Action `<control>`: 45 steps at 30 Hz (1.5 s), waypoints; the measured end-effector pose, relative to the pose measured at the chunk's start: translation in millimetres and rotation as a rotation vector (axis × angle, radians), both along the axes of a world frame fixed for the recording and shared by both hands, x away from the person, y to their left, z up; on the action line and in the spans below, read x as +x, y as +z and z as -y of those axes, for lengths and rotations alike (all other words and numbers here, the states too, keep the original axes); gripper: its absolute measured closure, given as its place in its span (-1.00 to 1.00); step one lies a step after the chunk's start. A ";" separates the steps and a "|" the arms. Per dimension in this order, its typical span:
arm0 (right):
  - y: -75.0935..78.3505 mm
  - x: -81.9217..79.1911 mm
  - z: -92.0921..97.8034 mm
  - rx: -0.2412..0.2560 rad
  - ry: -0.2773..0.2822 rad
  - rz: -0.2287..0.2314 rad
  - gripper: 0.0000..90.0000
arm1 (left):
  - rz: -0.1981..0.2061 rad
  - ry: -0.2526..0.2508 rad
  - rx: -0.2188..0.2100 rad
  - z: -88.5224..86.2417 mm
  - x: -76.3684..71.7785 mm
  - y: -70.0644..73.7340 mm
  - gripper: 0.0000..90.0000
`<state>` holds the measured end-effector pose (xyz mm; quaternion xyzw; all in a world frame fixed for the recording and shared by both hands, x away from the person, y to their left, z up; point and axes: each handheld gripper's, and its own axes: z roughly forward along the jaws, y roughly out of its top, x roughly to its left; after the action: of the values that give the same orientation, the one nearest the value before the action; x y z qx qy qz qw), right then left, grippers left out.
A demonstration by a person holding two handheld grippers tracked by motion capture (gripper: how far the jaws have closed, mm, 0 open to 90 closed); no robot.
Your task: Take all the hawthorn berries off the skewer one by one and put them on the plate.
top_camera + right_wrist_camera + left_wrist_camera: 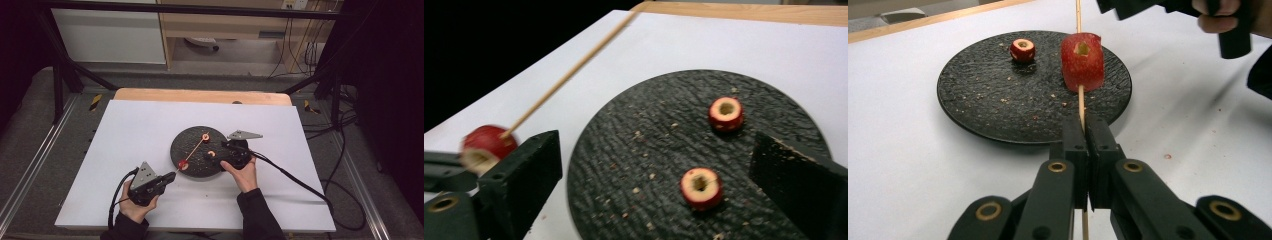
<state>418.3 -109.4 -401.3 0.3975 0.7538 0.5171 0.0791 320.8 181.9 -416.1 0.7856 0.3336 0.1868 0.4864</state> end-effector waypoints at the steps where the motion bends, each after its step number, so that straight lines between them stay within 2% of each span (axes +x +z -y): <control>1: 0.9 -3.0 -0.4 0.004 0.005 -0.001 -0.88 | 0.000 0.000 0.001 0.2 0.0 -0.1 0.97; 12: 3.5 -26.1 -6.7 0.062 0.055 -0.007 -0.93 | -0.001 -0.002 0.009 2.2 -0.1 -1.2 0.97; 18: 1.4 -33.8 -21.5 0.100 0.082 -0.016 -0.87 | -0.001 -0.005 0.013 3.5 -0.5 -1.9 0.97; 21: -2.0 -34.3 -31.1 0.098 0.096 -0.018 -0.83 | 0.001 -0.007 0.014 4.2 -1.0 -1.9 0.97; 27: -5.9 -34.0 -43.9 0.119 0.117 -0.031 -0.63 | 0.000 -0.009 0.018 6.1 -1.3 -2.8 0.97; 29: -8.2 -33.9 -48.5 0.139 0.127 -0.034 -0.48 | 0.000 -0.011 0.019 6.8 -1.7 -2.9 0.97; 45: -17.6 -32.2 -53.6 0.179 0.175 -0.103 0.13 | 0.003 -0.018 0.022 10.1 -2.6 -3.4 0.97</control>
<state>386.1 -55.8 -418.9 0.3617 0.7395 0.5662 -0.0406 318.2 171.7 -419.5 0.7937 0.3235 0.1873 0.4799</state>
